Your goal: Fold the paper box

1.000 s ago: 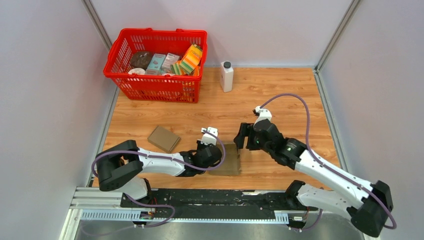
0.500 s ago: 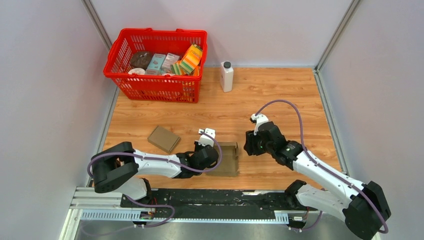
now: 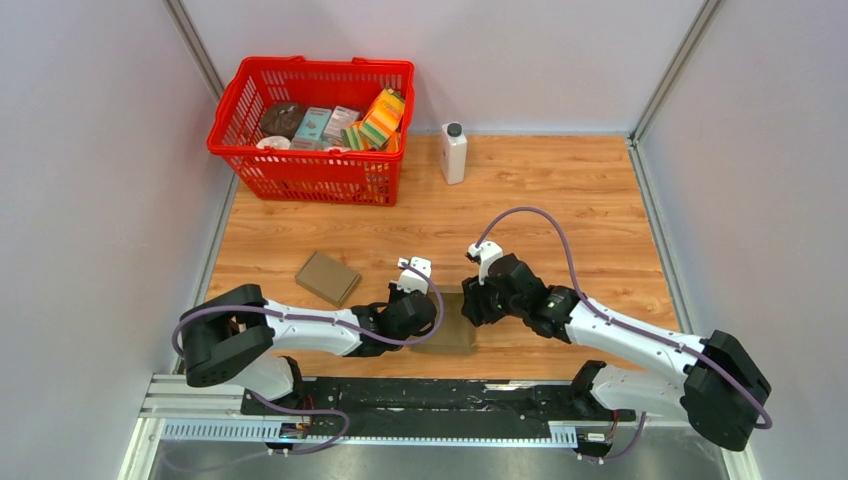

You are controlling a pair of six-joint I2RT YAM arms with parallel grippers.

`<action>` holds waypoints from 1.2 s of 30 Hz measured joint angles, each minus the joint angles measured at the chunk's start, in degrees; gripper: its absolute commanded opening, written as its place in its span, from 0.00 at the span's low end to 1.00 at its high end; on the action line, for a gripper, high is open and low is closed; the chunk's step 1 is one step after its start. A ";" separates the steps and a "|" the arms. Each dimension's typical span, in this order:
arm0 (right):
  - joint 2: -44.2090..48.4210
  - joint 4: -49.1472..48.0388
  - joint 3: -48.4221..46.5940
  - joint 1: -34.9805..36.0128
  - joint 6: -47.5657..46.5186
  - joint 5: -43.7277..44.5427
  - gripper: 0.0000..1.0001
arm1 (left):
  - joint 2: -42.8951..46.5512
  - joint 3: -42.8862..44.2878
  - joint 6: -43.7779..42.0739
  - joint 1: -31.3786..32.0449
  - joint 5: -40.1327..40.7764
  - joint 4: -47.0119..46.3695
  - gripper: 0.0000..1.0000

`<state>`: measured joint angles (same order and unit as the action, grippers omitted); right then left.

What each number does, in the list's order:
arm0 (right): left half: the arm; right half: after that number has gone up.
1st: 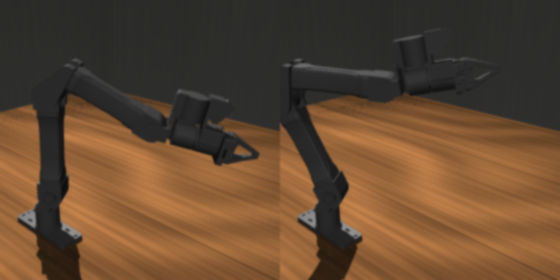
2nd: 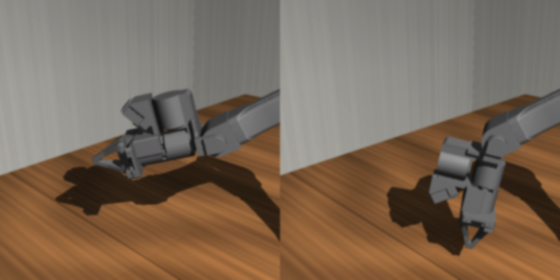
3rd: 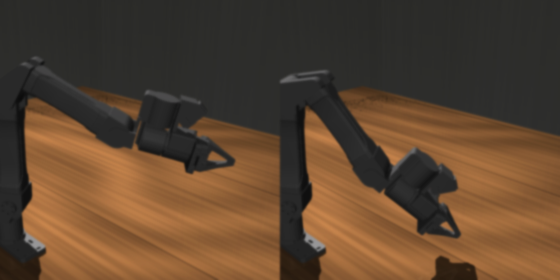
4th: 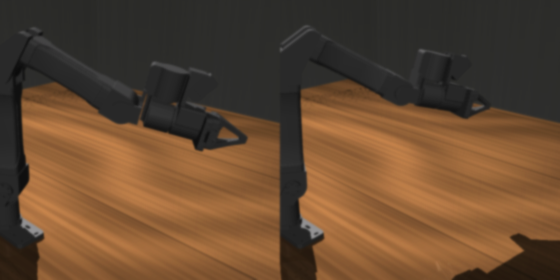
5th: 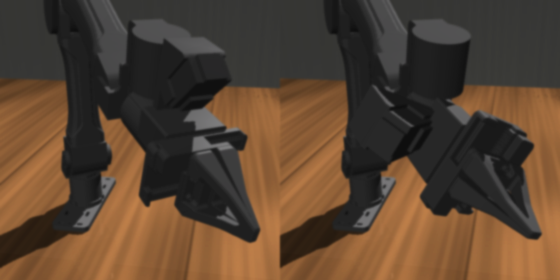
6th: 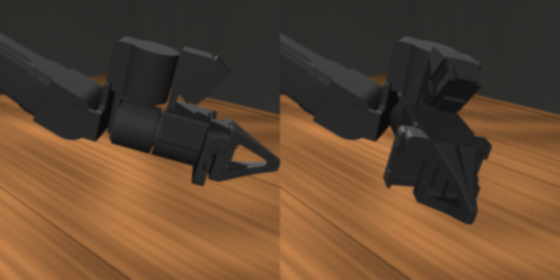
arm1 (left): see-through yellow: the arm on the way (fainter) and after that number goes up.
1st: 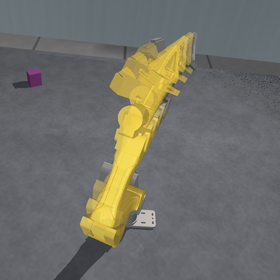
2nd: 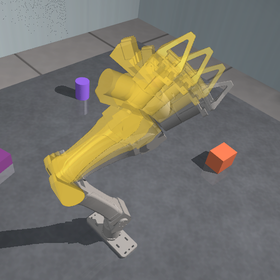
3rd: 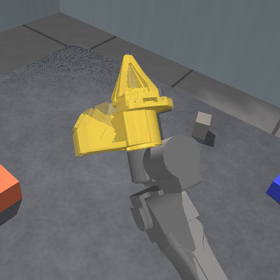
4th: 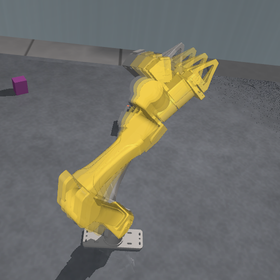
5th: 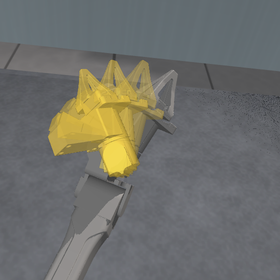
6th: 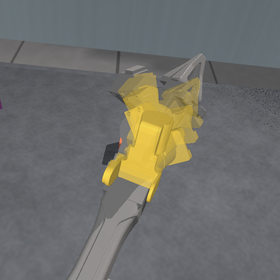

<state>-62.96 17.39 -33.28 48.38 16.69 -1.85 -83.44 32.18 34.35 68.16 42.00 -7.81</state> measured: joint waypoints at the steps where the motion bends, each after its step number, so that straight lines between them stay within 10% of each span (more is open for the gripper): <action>1: 0.07 -1.20 0.13 0.66 -0.02 0.90 0.50 | 0.00 0.00 0.00 0.00 -0.02 0.13 0.00; 18: 8.57 -1.66 1.14 3.58 4.50 9.27 0.69 | 0.55 0.00 0.00 -0.04 0.04 1.27 0.00; 28: 13.44 11.43 -0.02 3.61 13.68 12.81 0.40 | 0.61 0.00 0.00 -0.04 0.04 1.25 0.00; 36: 3.13 6.10 0.20 4.11 11.47 13.18 0.39 | 0.61 0.00 0.00 -0.04 0.04 1.29 0.00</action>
<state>-59.83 23.49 -33.08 52.49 28.16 11.33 -82.83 32.18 34.35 68.12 42.04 -6.52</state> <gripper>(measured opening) 0.389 0.029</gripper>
